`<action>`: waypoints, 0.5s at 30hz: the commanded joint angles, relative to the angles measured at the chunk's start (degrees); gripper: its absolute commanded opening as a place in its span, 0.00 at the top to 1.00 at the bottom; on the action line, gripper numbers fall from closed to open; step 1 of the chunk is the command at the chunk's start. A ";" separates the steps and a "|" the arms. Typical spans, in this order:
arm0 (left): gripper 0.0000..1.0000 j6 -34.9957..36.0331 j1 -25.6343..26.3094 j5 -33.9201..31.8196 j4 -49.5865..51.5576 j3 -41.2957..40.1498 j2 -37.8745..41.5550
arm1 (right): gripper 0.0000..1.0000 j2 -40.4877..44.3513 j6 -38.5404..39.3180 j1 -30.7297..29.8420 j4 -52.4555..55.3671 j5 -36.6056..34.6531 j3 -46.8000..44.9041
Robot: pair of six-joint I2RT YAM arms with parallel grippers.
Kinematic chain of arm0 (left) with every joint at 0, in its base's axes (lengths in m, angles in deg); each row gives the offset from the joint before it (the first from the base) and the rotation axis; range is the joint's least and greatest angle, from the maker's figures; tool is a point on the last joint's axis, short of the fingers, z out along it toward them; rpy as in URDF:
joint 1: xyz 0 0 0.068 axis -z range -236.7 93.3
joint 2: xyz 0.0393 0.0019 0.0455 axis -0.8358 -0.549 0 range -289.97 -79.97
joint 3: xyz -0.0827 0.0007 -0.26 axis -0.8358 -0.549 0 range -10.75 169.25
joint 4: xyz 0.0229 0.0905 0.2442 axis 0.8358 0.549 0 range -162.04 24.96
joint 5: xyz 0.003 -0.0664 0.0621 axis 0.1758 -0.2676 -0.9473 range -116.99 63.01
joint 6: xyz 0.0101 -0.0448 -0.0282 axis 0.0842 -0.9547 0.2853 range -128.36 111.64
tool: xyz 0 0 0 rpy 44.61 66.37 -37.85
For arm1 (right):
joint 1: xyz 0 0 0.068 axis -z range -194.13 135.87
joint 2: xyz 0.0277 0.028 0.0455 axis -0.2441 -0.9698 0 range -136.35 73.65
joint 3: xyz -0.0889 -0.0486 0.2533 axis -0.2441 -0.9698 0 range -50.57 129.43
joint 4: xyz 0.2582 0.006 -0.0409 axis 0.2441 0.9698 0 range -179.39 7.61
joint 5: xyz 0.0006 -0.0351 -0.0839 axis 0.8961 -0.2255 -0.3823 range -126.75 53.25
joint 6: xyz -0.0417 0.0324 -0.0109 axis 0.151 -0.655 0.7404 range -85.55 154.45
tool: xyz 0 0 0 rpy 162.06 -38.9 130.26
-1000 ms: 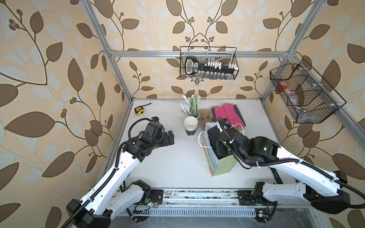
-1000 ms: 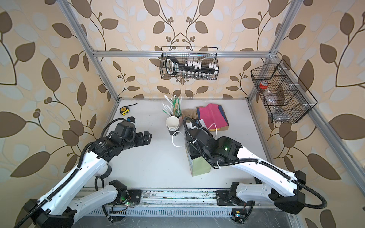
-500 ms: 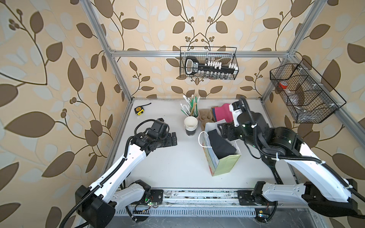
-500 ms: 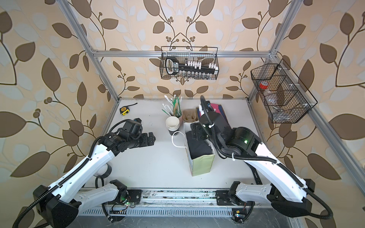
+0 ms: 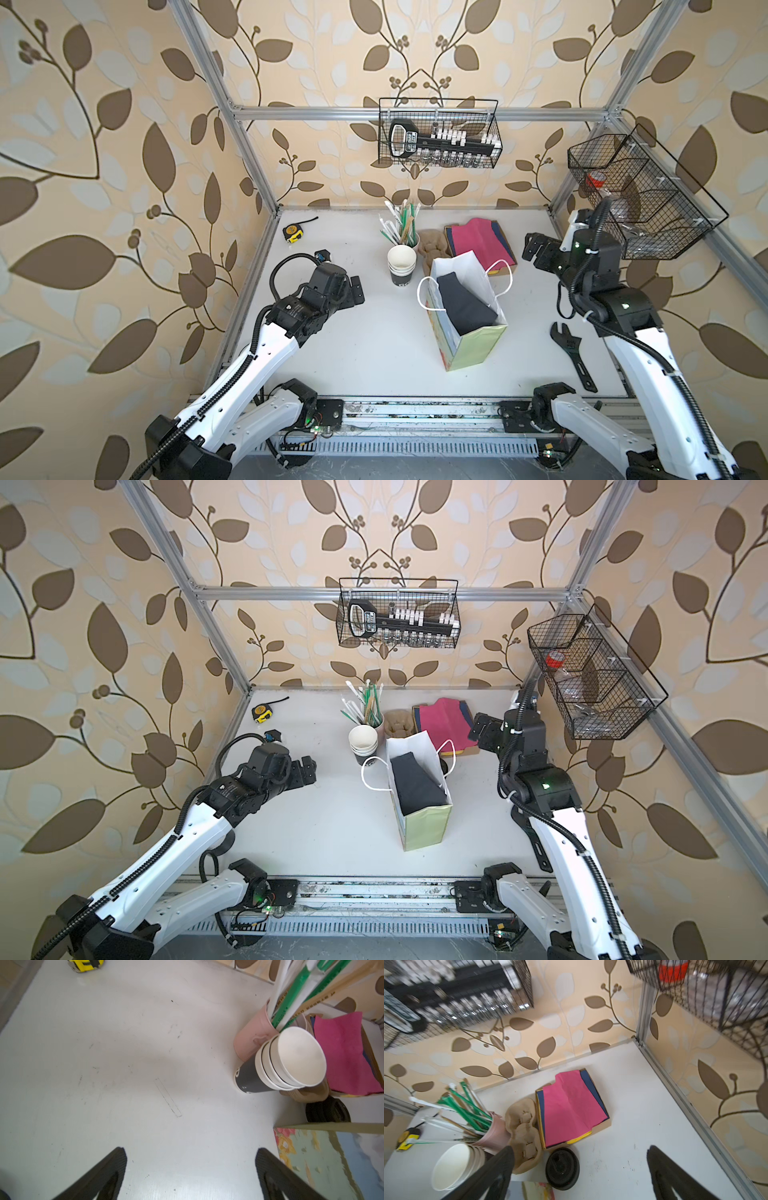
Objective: Pack a coffee takeout order
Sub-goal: Reset both arms
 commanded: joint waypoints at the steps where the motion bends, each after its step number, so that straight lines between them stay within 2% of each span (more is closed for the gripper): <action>1: 0.01 1.93 -0.82 -13.51 -8.29 -2.61 0.47 | 0.00 2.78 0.96 1.99 -15.36 -3.66 -9.35; 5: 0.01 8.23 -0.82 -19.60 -15.18 -6.06 -3.26 | 0.00 5.71 8.24 1.92 -35.70 -4.96 -25.30; 8: 0.01 10.12 -0.97 -21.74 -19.37 -7.86 -6.10 | 0.00 3.73 11.07 2.44 -45.46 -7.90 -32.70; 12: 0.01 11.97 -1.57 -23.39 -26.05 -10.63 -8.09 | 0.00 -0.48 14.06 2.59 -55.13 -10.57 -38.82; 15: 0.01 15.46 -4.76 -21.31 -32.49 -13.03 -10.76 | 0.00 -3.96 16.45 2.59 -67.61 -10.72 -45.40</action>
